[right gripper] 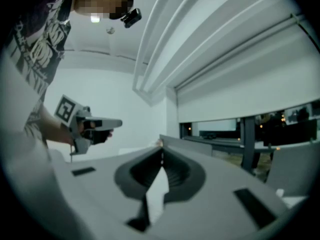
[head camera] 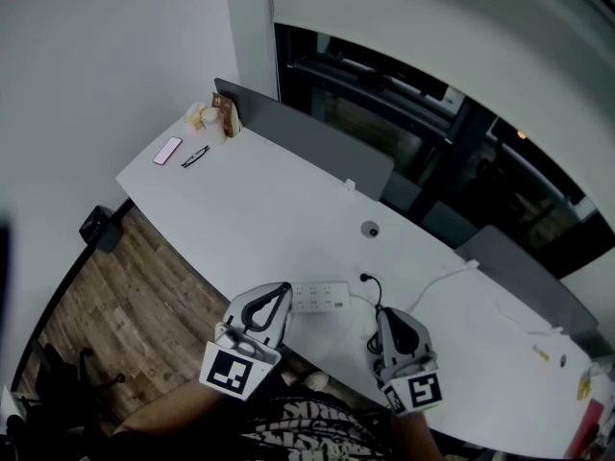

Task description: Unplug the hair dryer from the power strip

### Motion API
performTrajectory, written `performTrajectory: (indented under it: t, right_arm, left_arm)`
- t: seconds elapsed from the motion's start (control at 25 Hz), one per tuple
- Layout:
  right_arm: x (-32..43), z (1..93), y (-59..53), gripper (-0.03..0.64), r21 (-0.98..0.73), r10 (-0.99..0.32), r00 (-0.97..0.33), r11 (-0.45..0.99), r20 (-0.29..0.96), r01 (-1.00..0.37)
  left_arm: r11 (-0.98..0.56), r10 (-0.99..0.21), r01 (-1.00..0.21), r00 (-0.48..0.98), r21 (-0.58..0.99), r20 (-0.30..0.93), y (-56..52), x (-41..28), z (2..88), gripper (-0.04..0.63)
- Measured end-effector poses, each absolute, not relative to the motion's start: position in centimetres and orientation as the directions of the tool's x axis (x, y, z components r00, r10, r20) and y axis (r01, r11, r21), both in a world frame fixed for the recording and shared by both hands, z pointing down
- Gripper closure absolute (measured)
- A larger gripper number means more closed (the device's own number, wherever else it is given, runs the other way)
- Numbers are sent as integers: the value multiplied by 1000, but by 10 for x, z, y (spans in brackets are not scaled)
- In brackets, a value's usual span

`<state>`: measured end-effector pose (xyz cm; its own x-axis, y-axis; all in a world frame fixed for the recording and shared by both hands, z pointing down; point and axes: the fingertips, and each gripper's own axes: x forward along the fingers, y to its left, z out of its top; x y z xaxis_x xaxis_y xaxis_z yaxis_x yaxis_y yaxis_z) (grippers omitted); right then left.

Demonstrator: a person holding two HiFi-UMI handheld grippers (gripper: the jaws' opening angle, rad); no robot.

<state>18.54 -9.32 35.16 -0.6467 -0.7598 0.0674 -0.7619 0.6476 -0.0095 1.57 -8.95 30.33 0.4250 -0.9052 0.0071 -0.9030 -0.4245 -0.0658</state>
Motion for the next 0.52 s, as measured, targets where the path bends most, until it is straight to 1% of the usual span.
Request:
performTrajectory:
  t: [0.32, 0.52]
  right_arm:
    - [172, 354, -101, 583, -18, -766, -640, 640, 65, -768]
    - [155, 355, -111, 583, 35, -771, -634, 636, 57, -771]
  left_arm:
    - [-440, -898, -895, 439, -70, 22, -98, 3, 310, 568]
    - [-452, -892, -891, 451, -53, 28, -115, -14, 316, 568]
